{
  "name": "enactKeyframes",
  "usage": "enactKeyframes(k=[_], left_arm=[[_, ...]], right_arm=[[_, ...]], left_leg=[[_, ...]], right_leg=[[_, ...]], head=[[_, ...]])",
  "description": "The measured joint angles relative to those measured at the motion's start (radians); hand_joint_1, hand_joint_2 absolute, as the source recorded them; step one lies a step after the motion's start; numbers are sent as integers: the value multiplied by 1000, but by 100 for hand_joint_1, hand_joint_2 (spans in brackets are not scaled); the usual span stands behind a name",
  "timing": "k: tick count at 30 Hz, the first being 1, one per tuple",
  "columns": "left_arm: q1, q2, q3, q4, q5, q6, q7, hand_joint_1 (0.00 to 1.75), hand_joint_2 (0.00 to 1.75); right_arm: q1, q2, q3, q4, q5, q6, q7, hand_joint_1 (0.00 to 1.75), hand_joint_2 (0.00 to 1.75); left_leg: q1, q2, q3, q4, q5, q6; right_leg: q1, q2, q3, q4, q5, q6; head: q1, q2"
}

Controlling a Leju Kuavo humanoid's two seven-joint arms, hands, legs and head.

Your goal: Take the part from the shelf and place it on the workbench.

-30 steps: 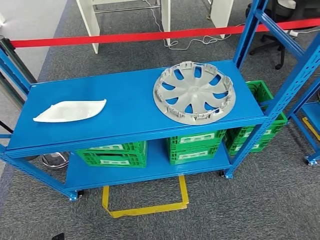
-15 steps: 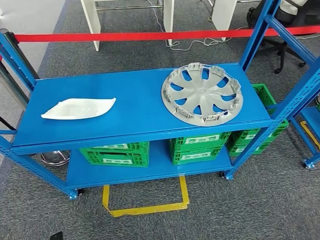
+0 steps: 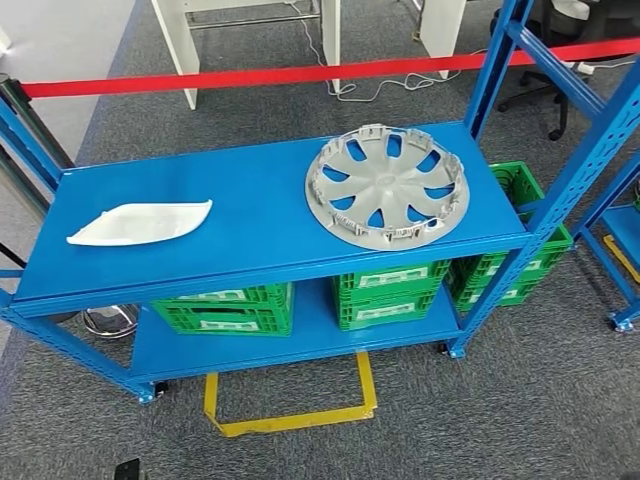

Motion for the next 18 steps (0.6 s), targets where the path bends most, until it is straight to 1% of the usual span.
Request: enactKeyframes(k=[1,2,3,4,6,7,8,9,10,11,12,13,14,15,16,17,18], left_arm=[[0,2,-2,0,-2,0,0,0,0],[-2,4,-3,0,-4,0,0,0,0],[-4,6,-5,1,-6,1,0,0,0],[-5,7,-6,1,-8,2,0,0,0],[-6,7,-9,2,-11,4,-1,0,0],[-4,6,-9,2,-13,4,-1,0,0],[-3,7,-10,3,-16,4,-1,0,0],[-4,7,-10,3,-18,4,-1,0,0],[-4,8,-10,3,-20,4,-1,0,0],[-4,9,-10,4,-22,4,-1,0,0],[-4,9,-10,4,-23,4,-1,0,0],[-3,9,-10,4,-24,4,-1,0,0],[-3,9,-10,4,-24,4,-1,0,0],[-2,9,-10,4,-25,4,-1,0,0],[-1,9,-10,4,-25,4,-1,0,0],[-1,9,-10,5,-25,4,-1,0,0],[-2,9,-10,5,-25,4,-1,0,0]], right_arm=[[1,-2,4,0,2,-1,0,0,0],[2,-3,8,0,3,-2,1,0,0],[2,-5,12,0,4,-5,3,0,0],[3,-7,16,0,5,-8,4,0,0],[4,-12,21,-1,6,-12,7,0,0],[5,-14,23,-1,6,-14,7,0,0],[5,-16,25,-1,6,-15,8,0,0],[5,-19,27,-1,6,-16,8,0,0],[6,-21,29,-1,6,-17,8,0,0],[7,-23,30,-1,6,-18,8,0,0],[10,-25,31,-1,6,-19,8,0,0],[12,-27,31,-1,5,-20,9,0,0],[14,-28,31,-1,5,-21,9,0,0],[15,-29,31,-1,5,-21,9,0,0],[16,-30,31,-1,6,-21,9,0,0],[16,-30,31,-1,6,-21,9,0,0],[16,-31,32,-1,6,-21,9,0,0]], left_leg=[[-2,0,31,-67,33,8],[-5,0,57,-127,52,16],[-8,0,74,-167,60,22],[-10,0,81,-187,57,25],[-11,-2,88,-205,54,30],[-9,-2,94,-212,55,34],[-7,-3,102,-217,54,38],[-5,-3,109,-220,53,42],[-5,-3,114,-221,50,46],[-6,-2,117,-221,47,50],[-7,-2,120,-221,43,51],[-8,-2,125,-221,38,52],[-8,-3,132,-221,32,52],[-8,-3,142,-221,24,51],[-8,-3,153,-221,16,49],[-8,-3,163,-221,7,46],[-9,-3,170,-220,-1,41]], right_leg=[[0,0,2,0,-1,1],[2,0,3,0,-3,4],[2,0,3,-1,-4,8],[2,0,3,-3,-3,14],[1,-1,4,-1,6,28],[1,-1,2,6,7,34],[1,-1,-8,26,-1,39],[1,-2,-27,61,-19,42],[1,-1,-58,116,-44,45],[1,-1,-97,180,-71,48],[1,-1,-135,236,-89,50],[1,-1,-162,269,-92,52],[1,-1,-172,266,-74,52],[1,-2,-162,226,-37,50],[1,-2,-139,161,9,46],[2,-3,-118,103,38,42],[4,-4,-98,53,50,36]], head=[[0,0],[0,0],[1,0],[1,0],[1,0],[2,0],[3,0],[6,0],[7,0],[8,0],[8,0],[8,0],[8,0],[8,0],[8,0],[8,0],[8,0]])
